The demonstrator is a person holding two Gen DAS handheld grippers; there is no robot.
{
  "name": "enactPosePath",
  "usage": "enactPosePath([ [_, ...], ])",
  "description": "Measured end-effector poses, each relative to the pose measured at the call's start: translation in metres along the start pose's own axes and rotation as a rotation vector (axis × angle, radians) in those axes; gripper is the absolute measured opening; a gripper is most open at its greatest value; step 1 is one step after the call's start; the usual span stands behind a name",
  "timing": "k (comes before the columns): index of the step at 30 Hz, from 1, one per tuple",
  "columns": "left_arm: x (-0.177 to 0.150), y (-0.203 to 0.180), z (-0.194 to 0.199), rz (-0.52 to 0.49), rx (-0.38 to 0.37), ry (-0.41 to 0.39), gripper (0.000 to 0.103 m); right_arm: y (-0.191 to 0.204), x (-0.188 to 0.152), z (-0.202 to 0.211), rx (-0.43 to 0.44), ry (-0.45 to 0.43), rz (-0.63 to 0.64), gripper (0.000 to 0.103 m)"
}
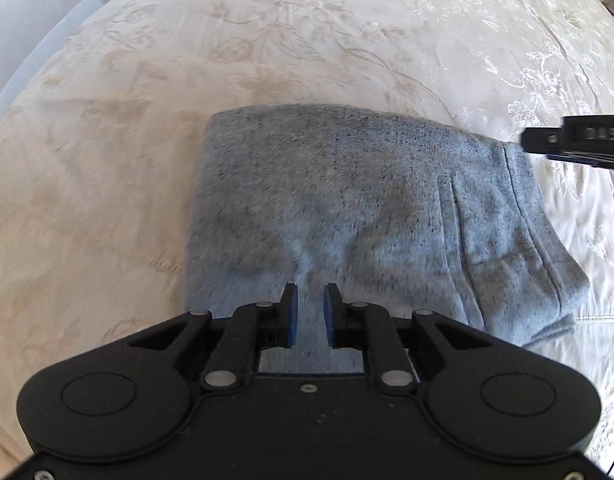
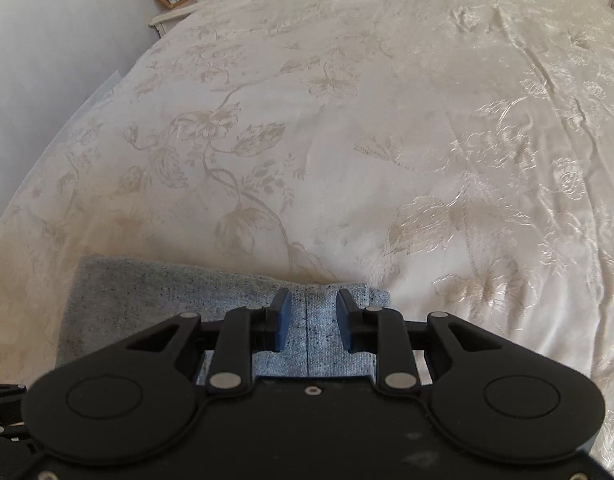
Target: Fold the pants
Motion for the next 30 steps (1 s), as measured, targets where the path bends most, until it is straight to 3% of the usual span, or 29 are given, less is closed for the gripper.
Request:
enactPosePath([
  [6,-0.016,0.014,0.036,0.011,0.057,-0.057,0.023,0.021,-0.019,0.067,-0.024,-0.097,0.025,0.033],
  [14,-0.034,0.013,0.072,0.003,0.057,-0.127,0.023,0.055,-0.067,0.132,-0.020,-0.108,0.058,0.035],
  [19,-0.050,0.006,0.089,-0.001,0.023,-0.132,0.023,0.070,-0.091,0.152,-0.024,-0.094,0.085,0.036],
  [30,-0.073,-0.005,0.109,0.007,0.022,-0.091,0.023,0.078,-0.122,0.180,-0.021,-0.052,0.106,0.037],
])
Point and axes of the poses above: each gripper's, at about its wrist camera, not at the fingertips, and z roughly against the way its jaws point, y to its left, x to its top, the point moved 6 cm from there along -z, roughly the way its jaws point, and after that the axes turned 8 degrees about x, right-handed, at the moved point
